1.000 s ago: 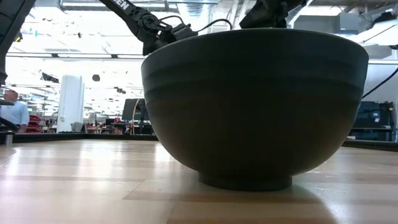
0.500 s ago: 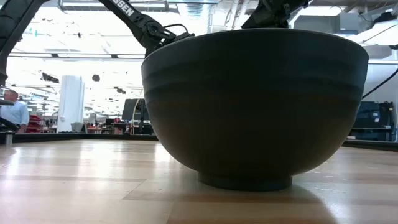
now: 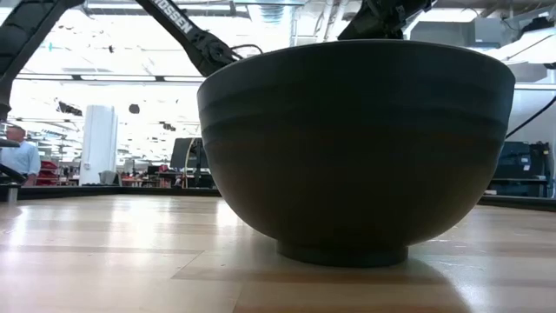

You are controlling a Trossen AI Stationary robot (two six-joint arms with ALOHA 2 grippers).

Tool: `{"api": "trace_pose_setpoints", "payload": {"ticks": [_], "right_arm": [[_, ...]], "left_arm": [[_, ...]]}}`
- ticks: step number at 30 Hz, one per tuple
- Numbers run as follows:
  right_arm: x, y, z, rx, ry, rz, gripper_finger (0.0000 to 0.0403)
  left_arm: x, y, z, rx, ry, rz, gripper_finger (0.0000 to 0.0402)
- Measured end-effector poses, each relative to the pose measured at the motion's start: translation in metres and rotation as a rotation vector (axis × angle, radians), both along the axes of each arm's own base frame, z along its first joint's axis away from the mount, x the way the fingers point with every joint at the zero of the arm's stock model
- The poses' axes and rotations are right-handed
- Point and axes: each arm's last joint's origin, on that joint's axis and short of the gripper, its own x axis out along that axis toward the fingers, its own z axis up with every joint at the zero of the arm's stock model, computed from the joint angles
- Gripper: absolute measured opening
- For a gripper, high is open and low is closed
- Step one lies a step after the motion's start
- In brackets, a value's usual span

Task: Nest bowls inside each other
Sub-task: Stack the blue bowl on top of the white bowl

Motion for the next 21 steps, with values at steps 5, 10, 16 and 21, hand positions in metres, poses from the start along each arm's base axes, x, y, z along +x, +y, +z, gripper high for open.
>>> {"api": "trace_pose_setpoints", "payload": {"ticks": [5,10,16,21], "right_arm": [[0.000,0.000,-0.001,0.001,0.005,0.001,0.0098],[0.000,0.000,-0.001,0.001,0.006,0.000,0.0098],[0.000,0.000,-0.001,-0.004,0.008,0.003,0.0098],[0.000,0.000,-0.001,-0.006,0.009,0.003,0.0098]], "left_arm": [[0.002,0.001,-0.003,0.030,-0.001,-0.004,0.0098],[0.001,0.004,-0.003,0.042,-0.003,0.008,0.0080],[0.002,0.007,-0.010,0.020,0.011,0.025,0.0010],[0.004,0.006,-0.013,0.013,0.008,0.035,0.0005]]}}
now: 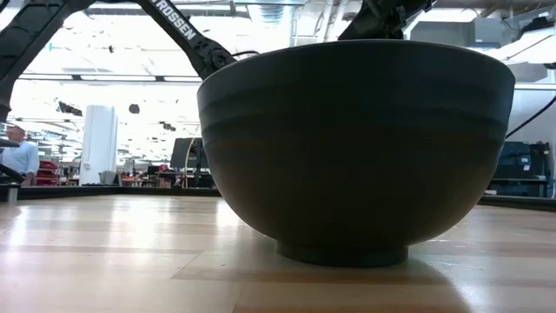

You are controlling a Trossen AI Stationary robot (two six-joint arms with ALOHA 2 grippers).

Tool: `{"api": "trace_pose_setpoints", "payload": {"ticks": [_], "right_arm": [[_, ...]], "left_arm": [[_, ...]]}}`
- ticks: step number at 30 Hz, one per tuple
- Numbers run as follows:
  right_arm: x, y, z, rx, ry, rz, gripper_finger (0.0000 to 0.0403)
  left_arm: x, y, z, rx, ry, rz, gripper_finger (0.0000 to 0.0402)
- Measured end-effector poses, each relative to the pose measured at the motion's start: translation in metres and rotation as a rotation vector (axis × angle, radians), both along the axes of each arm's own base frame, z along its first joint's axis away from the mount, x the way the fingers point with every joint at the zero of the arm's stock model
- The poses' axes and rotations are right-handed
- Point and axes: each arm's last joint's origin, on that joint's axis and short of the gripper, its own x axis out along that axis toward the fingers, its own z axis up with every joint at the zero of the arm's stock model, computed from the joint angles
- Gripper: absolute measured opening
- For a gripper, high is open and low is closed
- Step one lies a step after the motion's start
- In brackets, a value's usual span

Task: Nest bowls inside each other
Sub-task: Stack the blue bowl on top of the white bowl

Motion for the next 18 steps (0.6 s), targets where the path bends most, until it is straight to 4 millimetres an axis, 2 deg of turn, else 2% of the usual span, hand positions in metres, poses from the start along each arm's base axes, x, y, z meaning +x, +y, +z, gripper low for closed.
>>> {"api": "trace_pose_setpoints", "payload": {"ticks": [4,8,13,18], "right_arm": [[0.000,0.000,0.000,0.000,0.002,0.000,0.0098],[-0.010,0.002,0.007,-0.009,-0.012,-0.009,0.0098],[-0.038,0.005,0.013,-0.016,0.027,-0.046,0.0098],[-0.070,0.011,0.006,0.014,-0.033,-0.055,0.0098]], "left_arm": [[0.005,-0.005,0.008,-0.002,0.019,-0.015,0.0003],[0.018,-0.014,0.032,0.006,0.012,-0.059,0.0002],[0.033,-0.036,0.061,0.027,0.028,-0.157,0.0002],[0.045,-0.057,0.083,0.003,-0.015,-0.208,0.0001]]}}
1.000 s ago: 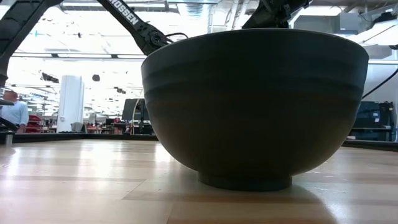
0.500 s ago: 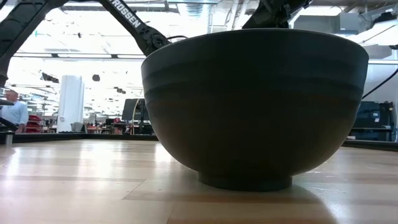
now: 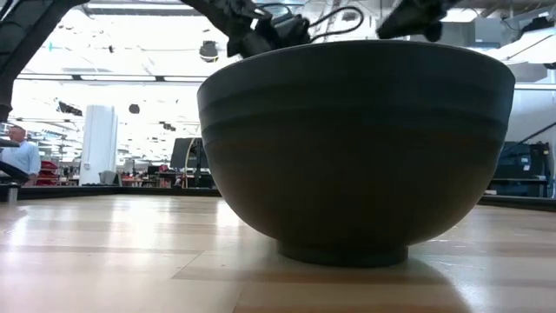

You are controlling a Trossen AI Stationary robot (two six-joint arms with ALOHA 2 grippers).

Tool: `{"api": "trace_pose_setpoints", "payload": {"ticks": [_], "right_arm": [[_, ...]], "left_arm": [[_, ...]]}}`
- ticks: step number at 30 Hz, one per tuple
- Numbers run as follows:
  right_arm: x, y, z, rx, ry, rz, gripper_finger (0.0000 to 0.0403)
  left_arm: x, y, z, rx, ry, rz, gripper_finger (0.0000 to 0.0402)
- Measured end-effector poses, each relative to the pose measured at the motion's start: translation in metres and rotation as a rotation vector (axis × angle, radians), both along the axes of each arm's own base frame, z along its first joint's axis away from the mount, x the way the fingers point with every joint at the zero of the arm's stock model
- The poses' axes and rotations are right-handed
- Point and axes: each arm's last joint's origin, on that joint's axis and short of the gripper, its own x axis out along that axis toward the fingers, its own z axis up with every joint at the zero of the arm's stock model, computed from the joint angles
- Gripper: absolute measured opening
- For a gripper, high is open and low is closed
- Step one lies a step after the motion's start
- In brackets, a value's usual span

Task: Nest bowls inside each other
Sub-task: Stack the blue bowl on top of the white bowl

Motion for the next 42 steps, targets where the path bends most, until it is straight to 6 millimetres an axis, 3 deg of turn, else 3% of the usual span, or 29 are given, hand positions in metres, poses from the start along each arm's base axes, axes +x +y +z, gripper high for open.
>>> {"api": "trace_pose_setpoints", "payload": {"ticks": [9,15,24,31,42], "right_arm": [[-0.046,0.011,-0.039,0.052,-0.062,0.029,0.0098],[-0.069,0.022,-0.048,0.061,-0.125,0.143,0.0098],[-0.103,0.031,-0.054,0.100,-0.158,0.273,0.0098],[-0.121,0.033,-0.055,0.115,-0.194,0.372,0.0098],[-0.128,0.034,-0.054,0.125,-0.228,0.437,0.0098]], "left_arm": [[0.018,-0.035,0.032,-0.036,-0.093,-0.052,0.0000],[0.025,-0.060,0.043,-0.044,-0.124,-0.089,0.0000],[0.030,-0.074,0.040,-0.061,-0.117,-0.056,0.0000],[0.047,-0.081,0.015,-0.120,-0.097,0.003,0.0000],[0.052,-0.117,0.007,-0.144,-0.061,-0.017,0.0000]]}}
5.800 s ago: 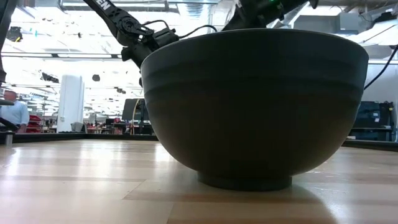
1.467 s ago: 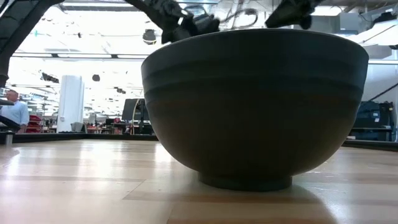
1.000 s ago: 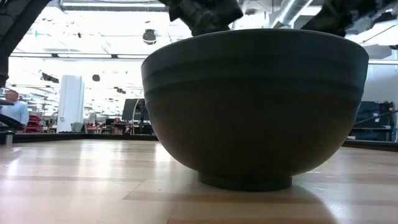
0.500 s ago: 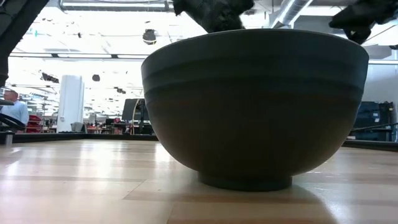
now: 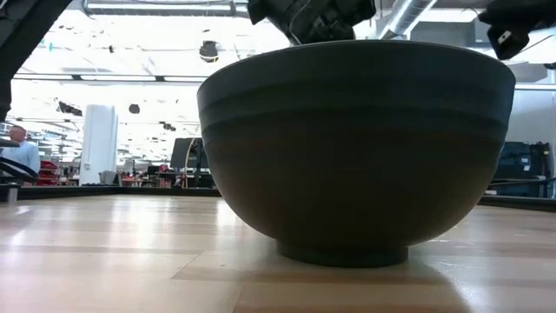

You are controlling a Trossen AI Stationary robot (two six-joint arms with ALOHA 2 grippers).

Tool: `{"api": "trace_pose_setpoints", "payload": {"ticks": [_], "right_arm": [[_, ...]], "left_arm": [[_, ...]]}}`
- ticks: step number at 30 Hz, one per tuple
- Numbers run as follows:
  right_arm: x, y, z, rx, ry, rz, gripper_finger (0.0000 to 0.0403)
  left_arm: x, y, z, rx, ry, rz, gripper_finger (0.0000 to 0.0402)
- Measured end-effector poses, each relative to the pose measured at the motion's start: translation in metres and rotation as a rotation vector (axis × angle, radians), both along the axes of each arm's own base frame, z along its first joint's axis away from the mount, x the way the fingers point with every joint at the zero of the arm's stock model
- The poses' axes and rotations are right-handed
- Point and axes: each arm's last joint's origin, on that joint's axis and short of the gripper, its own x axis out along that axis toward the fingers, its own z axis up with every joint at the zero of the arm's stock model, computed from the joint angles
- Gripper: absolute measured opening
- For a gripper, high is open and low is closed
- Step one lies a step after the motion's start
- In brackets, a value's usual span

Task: Nest bowls inside each other
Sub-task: Stack the blue bowl on top of the white bowl

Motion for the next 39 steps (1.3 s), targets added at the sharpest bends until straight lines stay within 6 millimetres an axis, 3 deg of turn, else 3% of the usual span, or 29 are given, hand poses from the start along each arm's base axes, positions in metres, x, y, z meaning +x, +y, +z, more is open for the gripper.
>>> {"api": "trace_pose_setpoints", "payload": {"ticks": [9,22,31,39], "right_arm": [[0.014,0.003,-0.003,-0.028,0.085,-0.030,0.0098],[0.026,0.007,-0.006,-0.048,0.152,-0.038,0.0098],[0.026,0.007,-0.006,-0.047,0.150,-0.039,0.0098],[0.026,0.007,-0.006,-0.046,0.150,-0.039,0.0098]], "left_arm": [[0.010,0.008,-0.028,-0.013,0.046,0.042,0.0000],[0.010,0.018,-0.029,-0.009,0.042,0.056,0.0002],[0.010,0.036,-0.037,-0.081,0.081,0.138,0.0027],[0.012,0.038,-0.034,-0.075,0.046,0.129,0.0064]]}}
